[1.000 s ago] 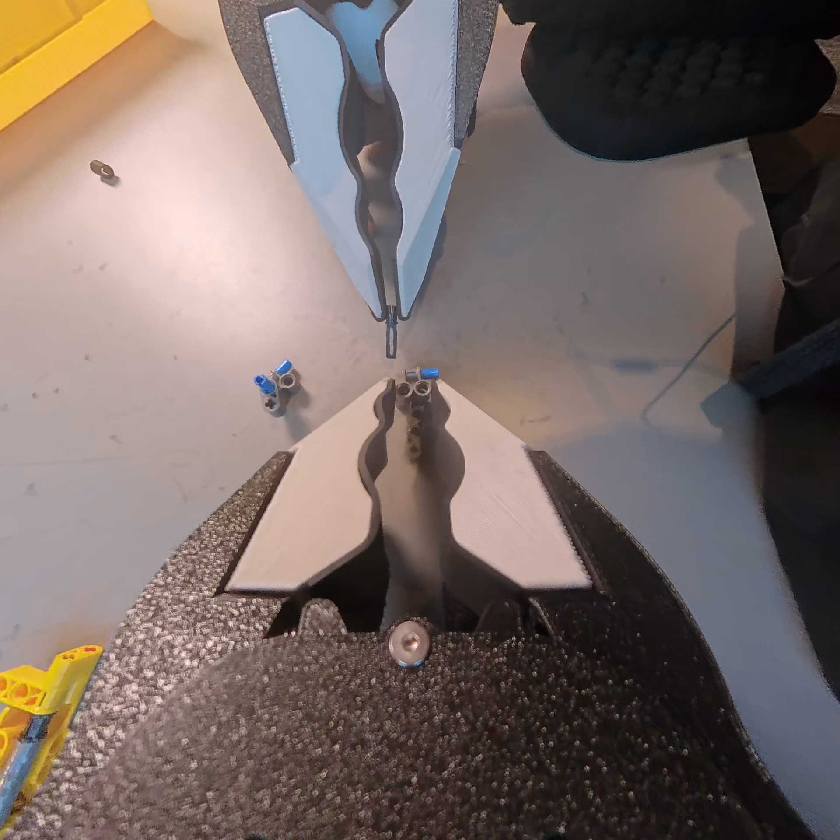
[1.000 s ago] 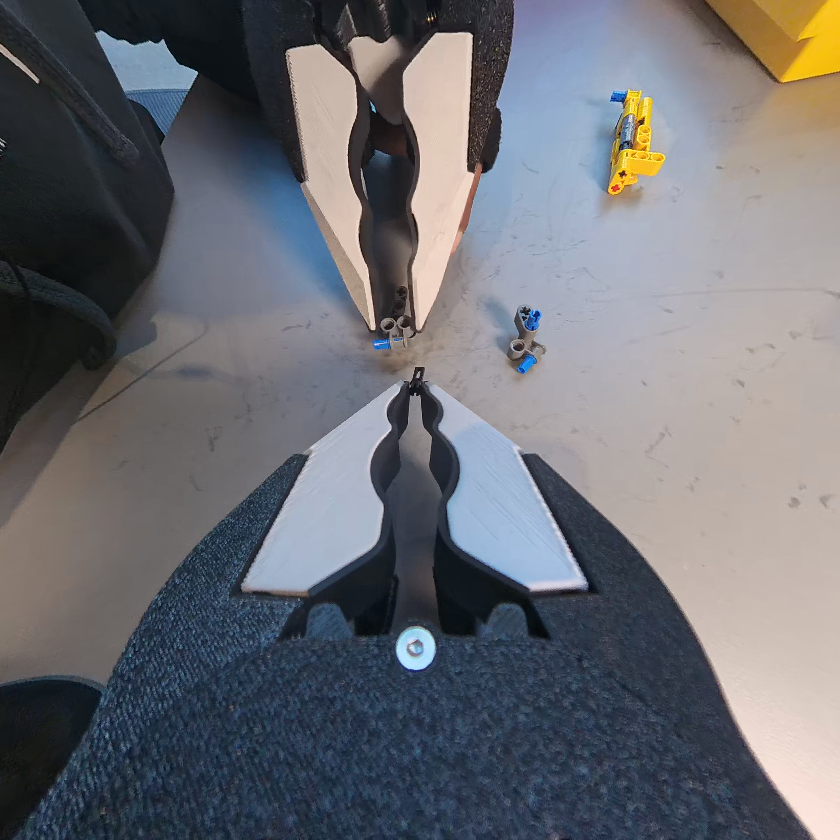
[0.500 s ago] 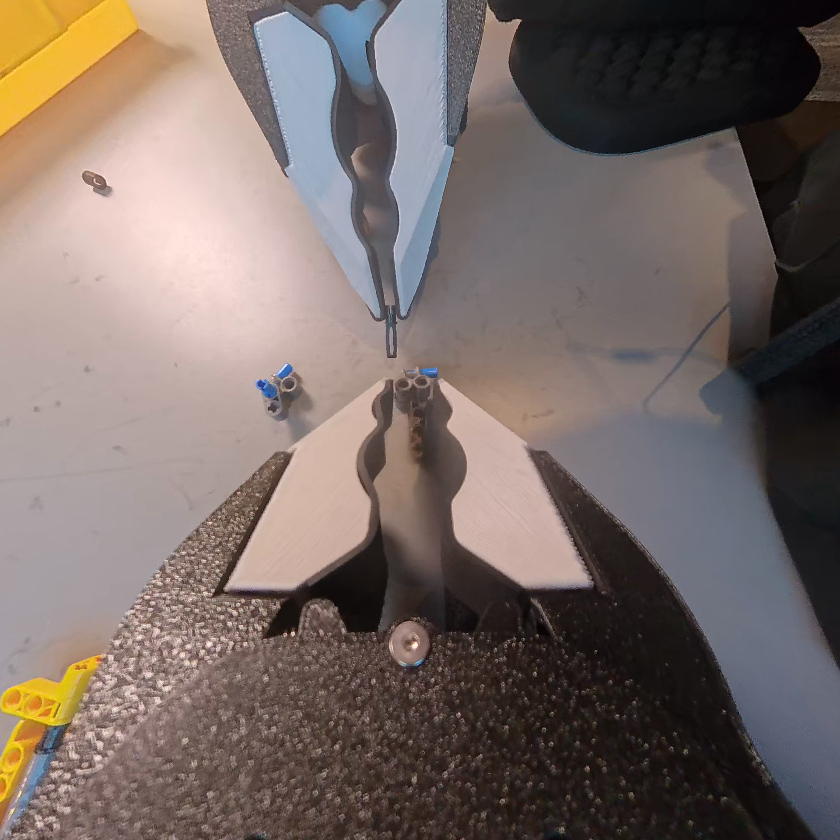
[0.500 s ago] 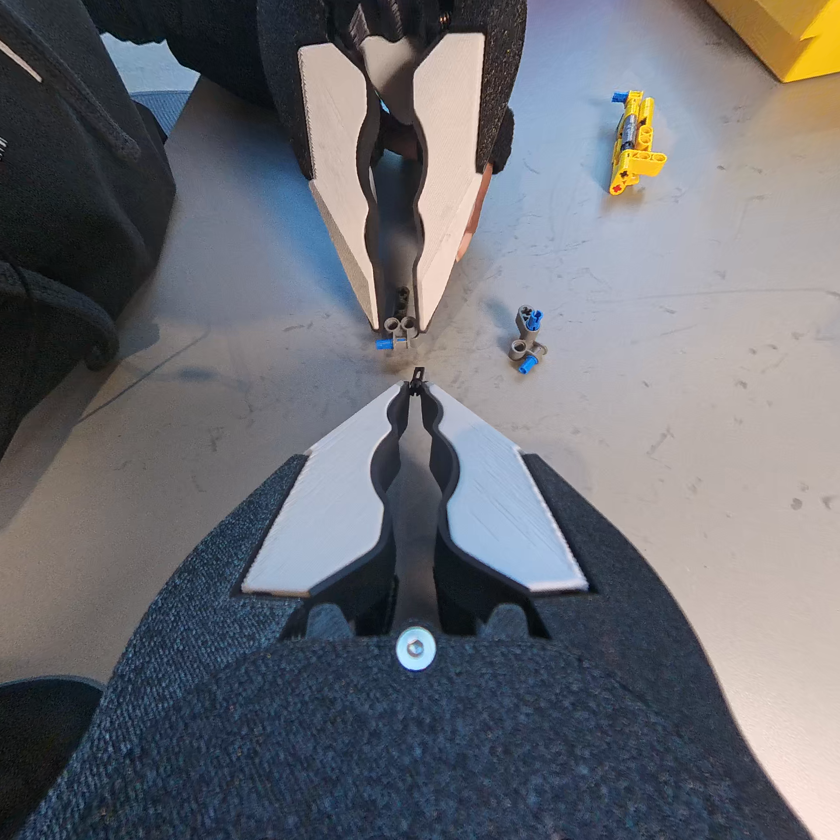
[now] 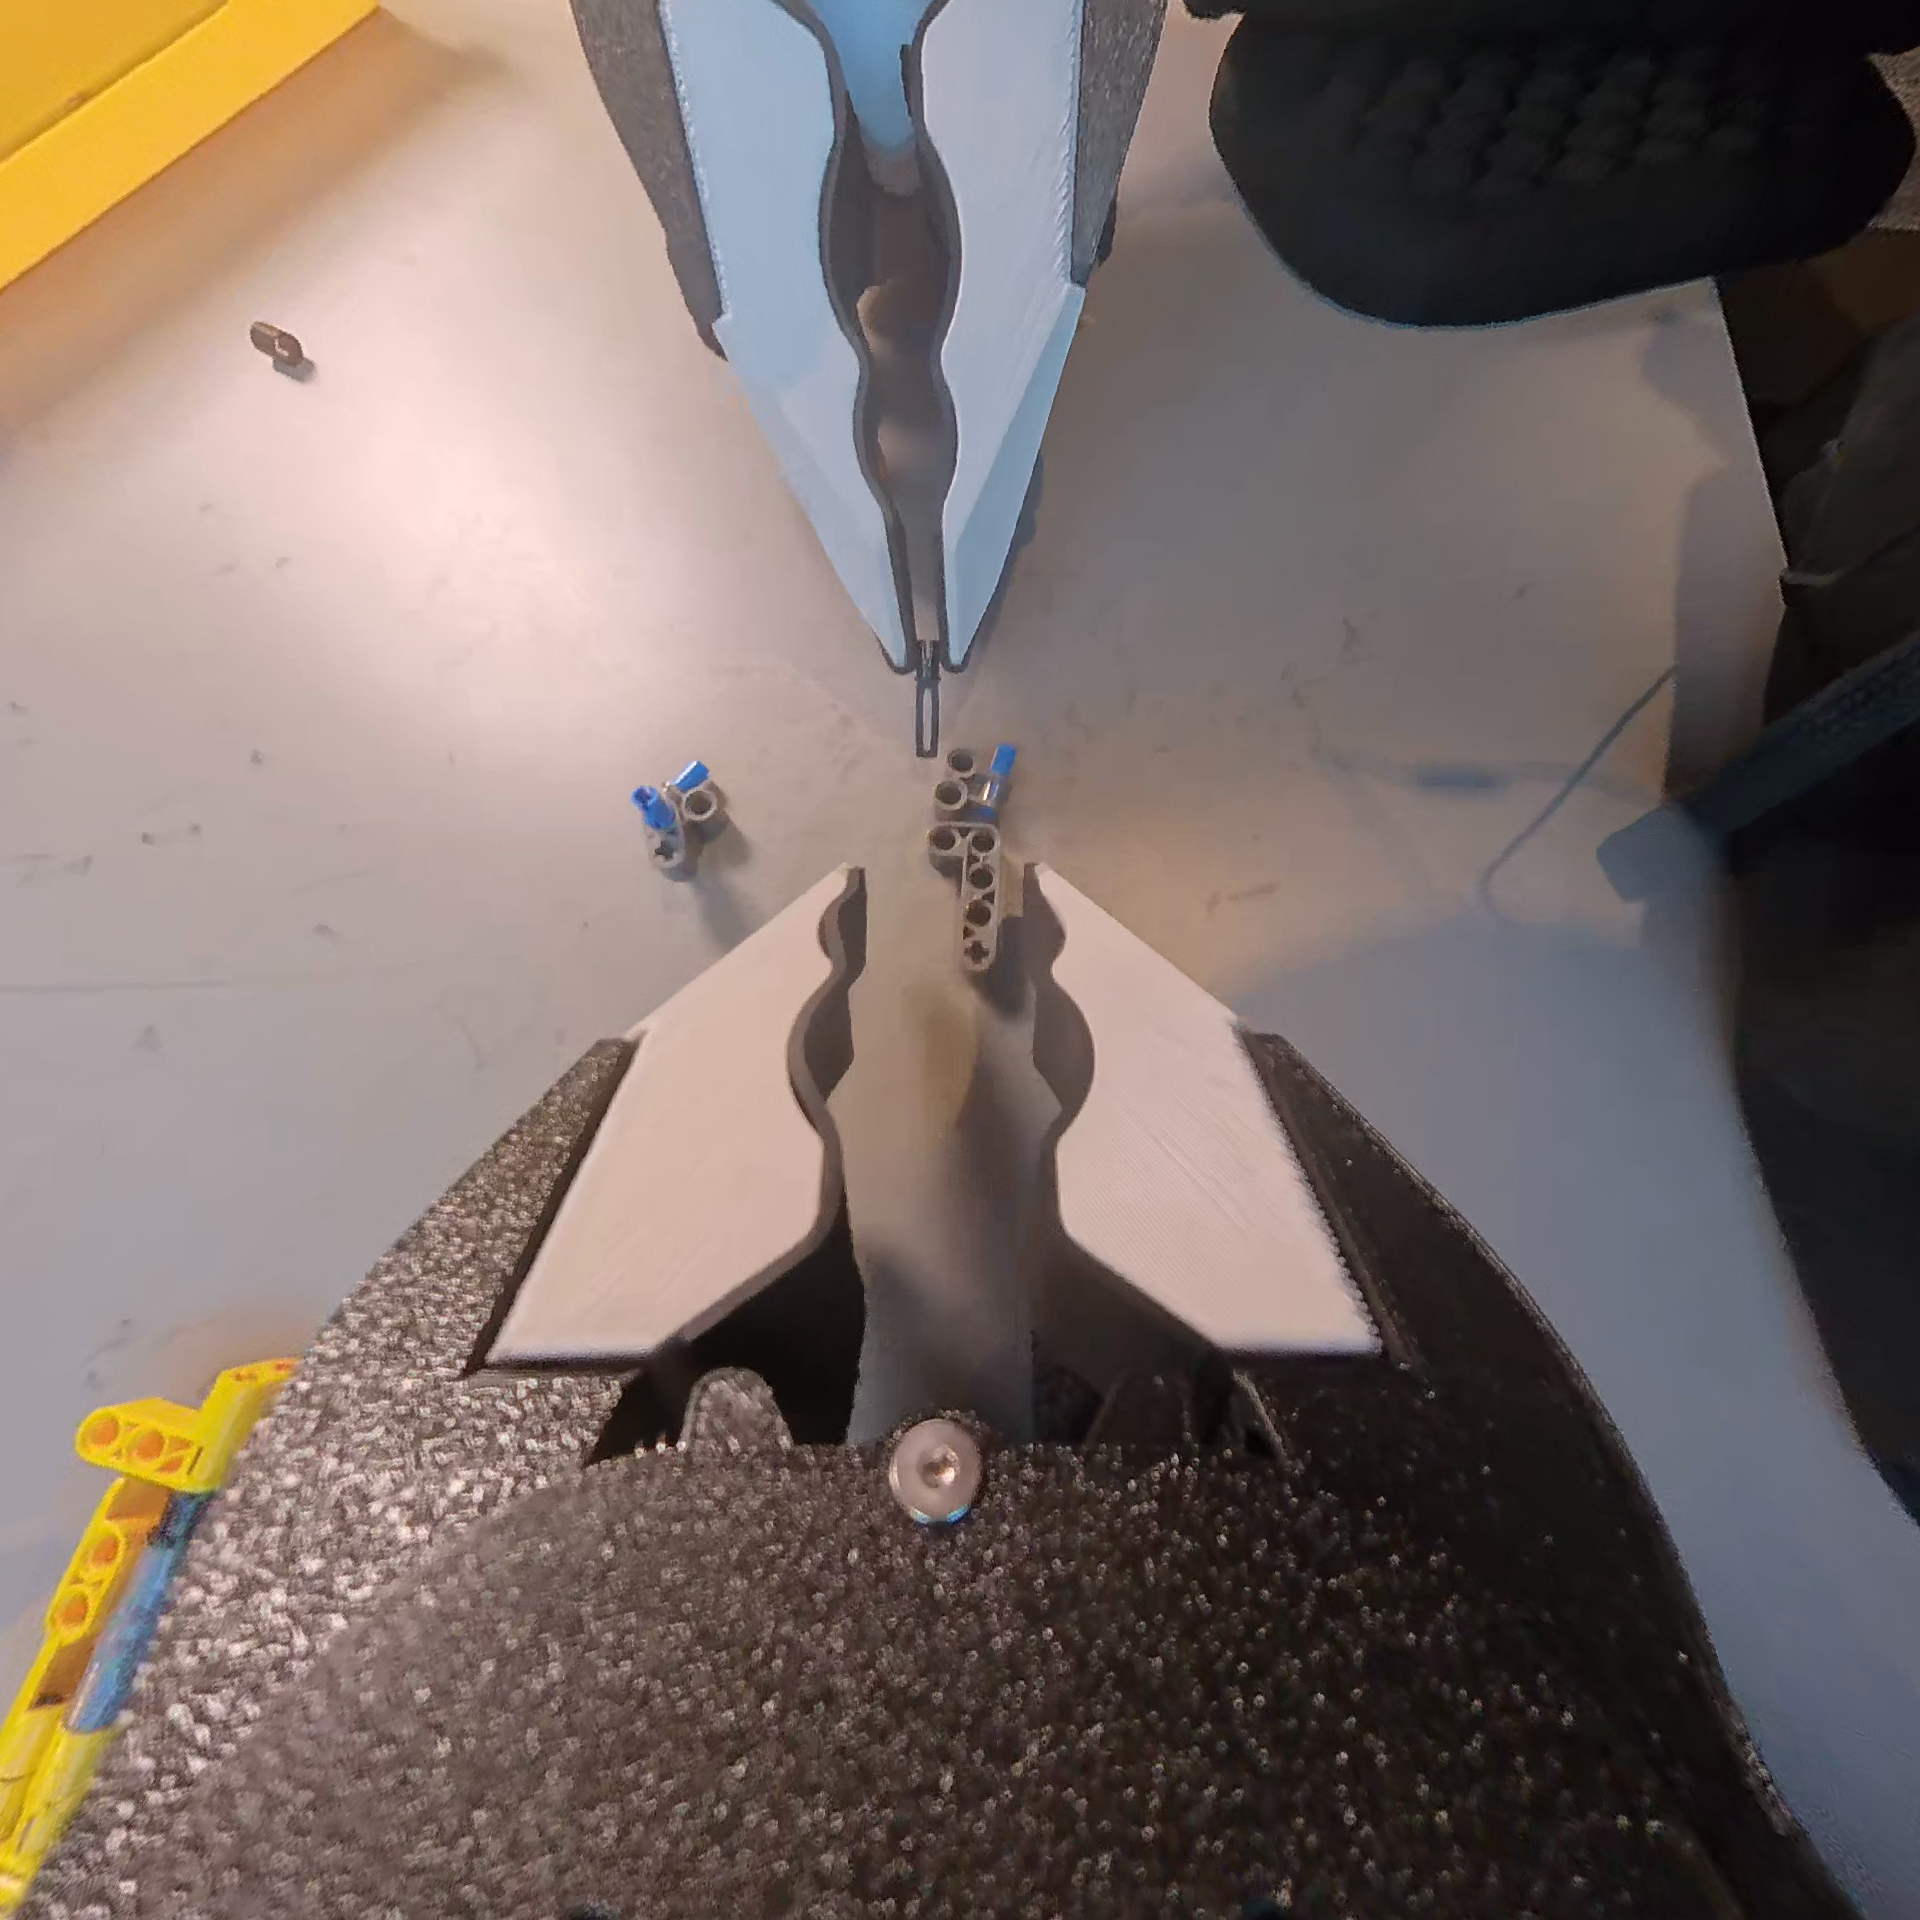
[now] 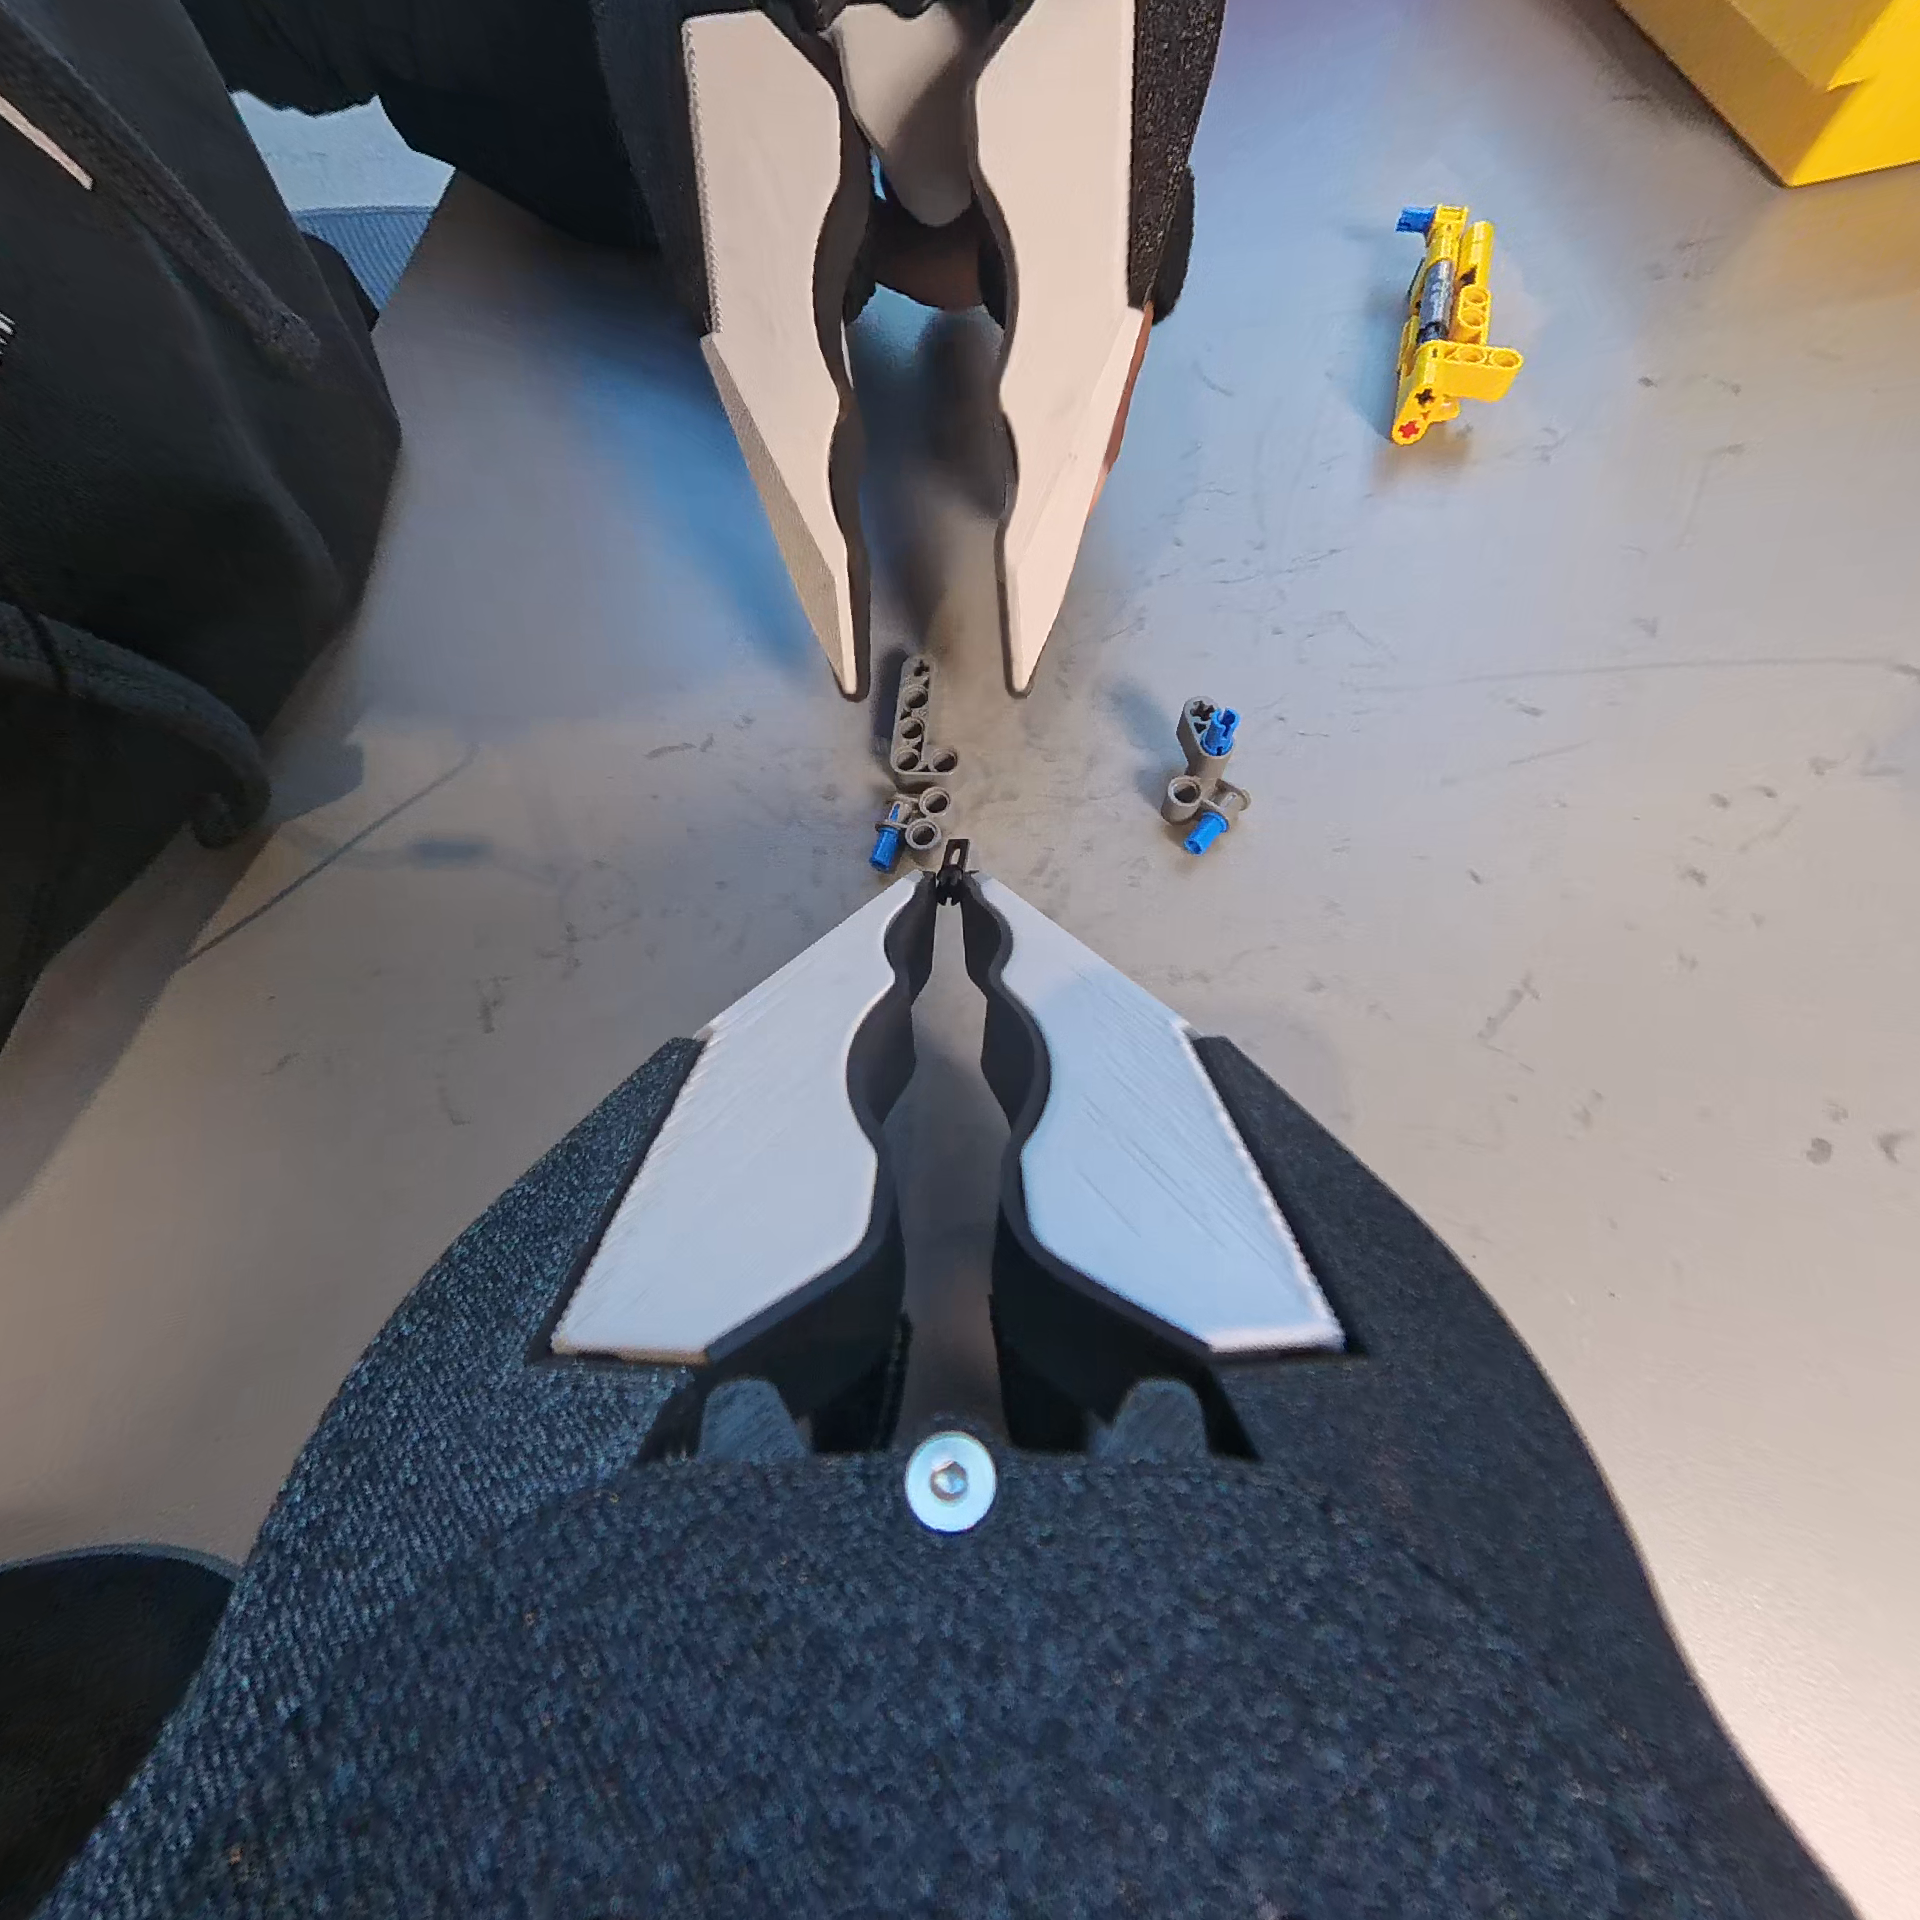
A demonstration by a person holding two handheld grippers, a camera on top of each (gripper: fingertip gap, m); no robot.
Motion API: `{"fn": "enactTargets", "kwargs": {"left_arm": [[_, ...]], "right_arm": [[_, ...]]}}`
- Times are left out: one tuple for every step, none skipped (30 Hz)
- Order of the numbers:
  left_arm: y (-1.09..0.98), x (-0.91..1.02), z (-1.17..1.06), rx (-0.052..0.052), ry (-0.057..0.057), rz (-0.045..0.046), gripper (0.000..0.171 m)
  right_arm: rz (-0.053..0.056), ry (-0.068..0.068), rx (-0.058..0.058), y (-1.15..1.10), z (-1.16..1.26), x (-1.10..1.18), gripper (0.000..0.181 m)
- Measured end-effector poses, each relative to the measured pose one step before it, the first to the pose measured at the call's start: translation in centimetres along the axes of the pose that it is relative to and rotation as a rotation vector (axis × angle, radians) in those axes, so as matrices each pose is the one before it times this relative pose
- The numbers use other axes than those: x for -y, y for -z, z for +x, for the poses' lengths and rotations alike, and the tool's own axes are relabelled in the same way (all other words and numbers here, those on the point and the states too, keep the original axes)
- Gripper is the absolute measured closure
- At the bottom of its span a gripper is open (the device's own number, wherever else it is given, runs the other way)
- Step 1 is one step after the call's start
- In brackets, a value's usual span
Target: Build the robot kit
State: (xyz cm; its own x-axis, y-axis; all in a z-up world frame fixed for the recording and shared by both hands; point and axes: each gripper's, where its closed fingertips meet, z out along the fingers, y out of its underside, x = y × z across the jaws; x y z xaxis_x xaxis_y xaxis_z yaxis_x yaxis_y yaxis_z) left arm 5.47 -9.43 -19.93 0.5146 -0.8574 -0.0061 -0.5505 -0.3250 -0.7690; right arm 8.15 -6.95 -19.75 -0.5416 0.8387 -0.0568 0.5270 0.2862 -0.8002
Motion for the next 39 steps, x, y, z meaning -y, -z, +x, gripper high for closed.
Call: {"fn": "enactTargets", "kwargs": {"left_arm": [[0.168,-0.268,-0.061,0.0025,0.0044,-0.00625,0.142],[0.174,-0.253,-0.042,0.0001,0.005,-0.00508,0.142],[0.173,-0.274,-0.031,-0.0019,0.0056,-0.00774,0.142],[0.112,-0.297,-0.065,-0.0003,0.0045,-0.01058,0.142],[0.051,-0.262,-0.057,0.0001,0.0019,-0.01097,0.142],[0.001,-0.174,0.016,-0.0011,-0.0006,-0.00865,0.143],[-0.053,-0.089,0.088,-0.0026,-0.0029,-0.00558,0.145],[-0.092,-0.055,0.089,-0.0002,-0.0043,-0.00582,0.147],[-0.131,-0.098,0.03,0.0058,-0.0053,-0.00944,0.15],[-0.142,-0.132,0.03,0.007,-0.0072,-0.01251,0.152],[-0.136,-0.127,0.113,0.0033,-0.0086,-0.01185,0.155],[-0.06,-0.025,0.121,0.0022,-0.0071,-0.00512,0.157],[-0.011,0.031,0.127,-0.0001,-0.0036,-0.00203,0.159],[-0.009,-0.034,0.107,-0.001,-0.0014,-0.00492,0.159],[-0.001,-0.023,0.057,0.0021,-0.0015,-0.00418,0.16],[0.016,-0.021,0.061,0.0015,-0.0019,-0.00339,0.162],[0.028,-0.037,0.067,-0.0004,-0.0022,-0.0039,0.163],[0.022,-0.038,0.068,-0.0002,-0.0022,-0.00279,0.164],[0.02,-0.024,0.024,0.0004,-0.0006,-0.00071,0.164],[0.01,-0.018,0.016,-0.0002,0.0017,0.00108,0.164],[0.015,-0.007,0.007,-0.0016,0.0028,0.0015,0.164],[0.022,-0.017,0.024,-0.0025,0.0021,0.00107,0.164],[0.029,-0.028,0.029,-0.0026,0.0013,0.00055,0.164],[0.02,-0.02,0.037,-0.0027,0.001,0.00015,0.164],[0.021,-0.022,0.044,-0.0033,0.0007,0.00007,0.164],[0.044,-0.015,0.042,-0.0038,0.0008,0.00048,0.163],[0.046,0.012,0.003,-0.0025,0.0024,0.00275,0.162],[0.051,0.049,-0.004,-0.0029,0.0046,0.00478,0.16],[0.07,0.068,0.023,-0.0049,0.0059,0.00592,0.159],[0.066,0.099,-0.02,-0.0021,0.0054,0.00755,0.158],[0.067,0.114,-0.071,0.0013,0.0042,0.00763,0.157],[0.031,0.098,-0.083,0.002,0.004,0.0061,0.157],[-0.011,0.093,-0.082,0.0034,0.0042,0.0055,0.157],[-0.067,0.087,-0.065,0.0024,0.004,0.0049,0.157],[-0.121,0.044,0.018,-0.0013,0.0033,0.00145,0.157],[-0.158,-0.024,0.002,0.0003,0.0018,-0.00315,0.157],[-0.154,-0.08,-0.02,0.0039,0.0,-0.00665,0.158],[-0.13,-0.119,-0.009,0.0035,-0.0018,-0.00899,0.16],[-0.061,-0.019,-0.001,0.0047,-0.0026,-0.00322,0.163]], "right_arm": [[-0.0003,0.0001,-0.0003,0.002,0.005,-0.004,0.177],[0.0002,-0.0001,-0.0001,-0.001,0.001,0.003,0.177],[0.0003,-0.0004,0.0002,0.009,-0.002,-0.004,0.177],[0.0004,-0.0003,0.0001,-0.002,-0.003,0.005,0.177],[0.0002,-0.0005,0.0003,0.004,0.0,-0.001,0.177],[0.0001,-0.0009,0.0006,0.002,0.007,0.001,0.177],[0.0004,-0.0009,0.0005,0.007,0.003,-0.001,0.177],[0.0004,-0.0007,0.0002,-0.004,0.001,-0.005,0.177],[-0.0002,0.0,-0.0001,0.006,0.01,-0.005,0.177],[-0.0005,0.0004,-0.0004,0.005,-0.005,-0.009,0.177],[-0.0012,0.0008,-0.0005,-0.007,-0.003,-0.019,0.177],[-0.0018,0.001,-0.0011,0.015,0.009,-0.028,0.177],[-0.0026,0.001,-0.0021,0.012,0.038,-0.044,0.177],[-0.0039,0.0005,-0.0032,0.05,0.055,-0.071,0.177],[-0.006,0.0005,-0.006,0.08,0.109,-0.098,0.177],[-0.0067,-0.0001,-0.0073,0.099,0.144,-0.13,0.177],[-0.0071,-0.0006,-0.0066,0.112,0.134,-0.145,0.177],[-0.0081,0.0004,-0.0045,0.088,0.09,-0.137,0.177],[-0.0087,0.0021,-0.0058,0.064,0.078,-0.137,0.177],[-0.0087,0.003,-0.0068,0.015,0.085,-0.11,0.177],[-0.0063,0.0031,-0.0037,-0.031,0.023,-0.039,0.177],[-0.007,0.0034,-0.0026,-0.057,-0.011,-0.049,0.177],[-0.0099,0.0048,-0.0039,-0.048,-0.004,-0.065,0.176],[-0.0096,0.0048,-0.0043,-0.057,-0.016,-0.053,0.176],[-0.0091,0.0044,-0.0042,-0.051,-0.008,-0.064,0.176],[-0.0071,0.005,-0.0034,-0.052,-0.02,-0.033,0.176],[-0.0067,0.0035,-0.0018,-0.033,-0.024,-0.046,0.176],[-0.0046,0.001,0.0,-0.022,-0.024,-0.026,0.175],[-0.0021,-0.0008,0.0009,-0.011,-0.02,-0.005,0.174],[-0.0001,-0.0014,0.0013,0.007,-0.028,0.006,0.173],[-0.0009,-0.0007,-0.0029,0.054,0.043,-0.003,0.17],[-0.0001,0.0009,-0.0104,0.123,0.144,0.049,0.167],[0.0104,0.0047,-0.0107,0.221,0.061,0.396,0.166],[0.0199,0.0127,-0.0001,0.252,-0.244,0.778,0.165],[0.022,0.0174,0.008,0.112,-0.479,0.959,0.165],[0.0098,0.017,0.0156,-0.16,-0.616,0.775,0.164],[-0.0117,0.0137,0.0172,-0.455,-0.595,0.306,0.163],[-0.0333,0.0127,0.0087,-0.638,-0.381,-0.222,0.161],[-0.0396,0.0107,-0.0097,-0.605,0.022,-0.497,0.16]]}}
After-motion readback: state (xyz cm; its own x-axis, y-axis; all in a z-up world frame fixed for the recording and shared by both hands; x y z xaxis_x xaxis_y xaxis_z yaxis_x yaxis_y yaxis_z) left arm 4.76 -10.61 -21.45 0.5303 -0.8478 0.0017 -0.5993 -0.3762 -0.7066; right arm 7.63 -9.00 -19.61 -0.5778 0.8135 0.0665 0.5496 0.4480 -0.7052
